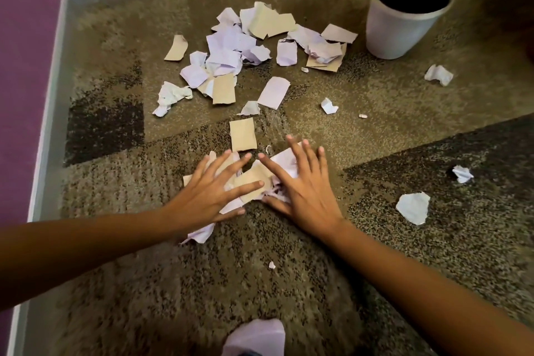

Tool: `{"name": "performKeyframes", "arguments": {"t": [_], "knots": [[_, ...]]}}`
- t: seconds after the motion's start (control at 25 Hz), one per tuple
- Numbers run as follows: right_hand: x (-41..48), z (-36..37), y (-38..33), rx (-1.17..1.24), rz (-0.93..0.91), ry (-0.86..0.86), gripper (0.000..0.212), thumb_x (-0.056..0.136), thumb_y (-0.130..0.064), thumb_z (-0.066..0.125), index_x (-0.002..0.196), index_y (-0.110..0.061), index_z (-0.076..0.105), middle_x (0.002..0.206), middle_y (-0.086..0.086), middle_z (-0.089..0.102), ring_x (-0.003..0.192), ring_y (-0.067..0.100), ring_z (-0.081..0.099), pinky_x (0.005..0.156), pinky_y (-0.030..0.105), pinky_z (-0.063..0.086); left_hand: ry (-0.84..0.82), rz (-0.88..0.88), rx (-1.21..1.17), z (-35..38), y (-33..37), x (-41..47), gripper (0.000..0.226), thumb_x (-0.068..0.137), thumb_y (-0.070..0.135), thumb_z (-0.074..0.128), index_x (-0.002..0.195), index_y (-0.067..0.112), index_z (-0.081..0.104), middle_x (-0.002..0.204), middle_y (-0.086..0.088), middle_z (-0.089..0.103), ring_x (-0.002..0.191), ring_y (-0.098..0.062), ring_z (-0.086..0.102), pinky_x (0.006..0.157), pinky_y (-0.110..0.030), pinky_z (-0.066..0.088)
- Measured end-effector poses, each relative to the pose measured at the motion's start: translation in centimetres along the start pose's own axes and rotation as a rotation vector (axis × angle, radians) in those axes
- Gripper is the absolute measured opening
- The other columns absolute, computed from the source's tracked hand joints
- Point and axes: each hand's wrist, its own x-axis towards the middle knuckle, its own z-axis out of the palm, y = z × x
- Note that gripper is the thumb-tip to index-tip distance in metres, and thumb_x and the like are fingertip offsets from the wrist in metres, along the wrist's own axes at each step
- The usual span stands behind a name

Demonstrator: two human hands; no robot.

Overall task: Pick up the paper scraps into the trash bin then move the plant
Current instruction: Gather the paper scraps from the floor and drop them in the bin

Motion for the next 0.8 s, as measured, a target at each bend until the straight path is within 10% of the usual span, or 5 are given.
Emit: {"name": "performKeyframes", "arguments": {"t": [0.2, 0.4, 0.6, 0.8], "knots": [[2.7, -0.5, 0.3, -0.079, -0.144, 0.060, 0.053, 0.088, -0.059, 0.047, 0.130, -0.029, 0.050, 0.128, 0.006, 0.054, 0.111, 0.029, 0.050, 0.088, 0.047, 0.041, 0.006, -0.104, -0.256, -1.2, -0.3, 1.3, 0.099, 0.075, -0.015, 0.059, 0.143, 0.047, 0.022, 0.156, -0.001, 0.026, 0.139, -0.031, 0.030, 0.110, -0.047, 0.034], [3.0, -1.3, 0.4, -0.004, -0.154, 0.131, 0.027, 0.094, -0.036, 0.054, 0.113, -0.018, 0.053, 0.097, 0.008, 0.062, 0.070, 0.027, 0.062, 0.046, 0.027, 0.041, 0.193, -0.136, -0.567, -4.3, 0.0, 3.3, 0.055, 0.079, -0.004, 0.069, 0.126, 0.021, 0.060, 0.129, -0.003, 0.058, 0.116, -0.019, 0.057, 0.099, -0.036, 0.048], [2.7, -3.8, 1.2, 0.442, 0.135, 0.206, 0.031, 0.089, -0.017, 0.063, 0.119, -0.017, 0.056, 0.105, -0.001, 0.068, 0.089, 0.015, 0.065, 0.080, 0.029, 0.051, 0.393, -0.357, -0.766, -8.5, 1.9, 7.3, 0.035, 0.074, -0.001, 0.075, 0.101, 0.019, 0.075, 0.104, 0.000, 0.071, 0.093, -0.013, 0.065, 0.082, -0.029, 0.053], [4.2, -10.5, 4.8, 0.559, 0.146, 0.396, 0.021, 0.080, -0.005, 0.061, 0.100, -0.012, 0.059, 0.083, -0.010, 0.064, 0.074, 0.000, 0.056, 0.063, 0.018, 0.038, 0.486, -0.392, -0.919, -13.9, 3.3, 12.4, 0.028, 0.074, 0.010, 0.076, 0.093, 0.030, 0.073, 0.100, 0.010, 0.070, 0.093, -0.006, 0.063, 0.076, -0.024, 0.050]]}}
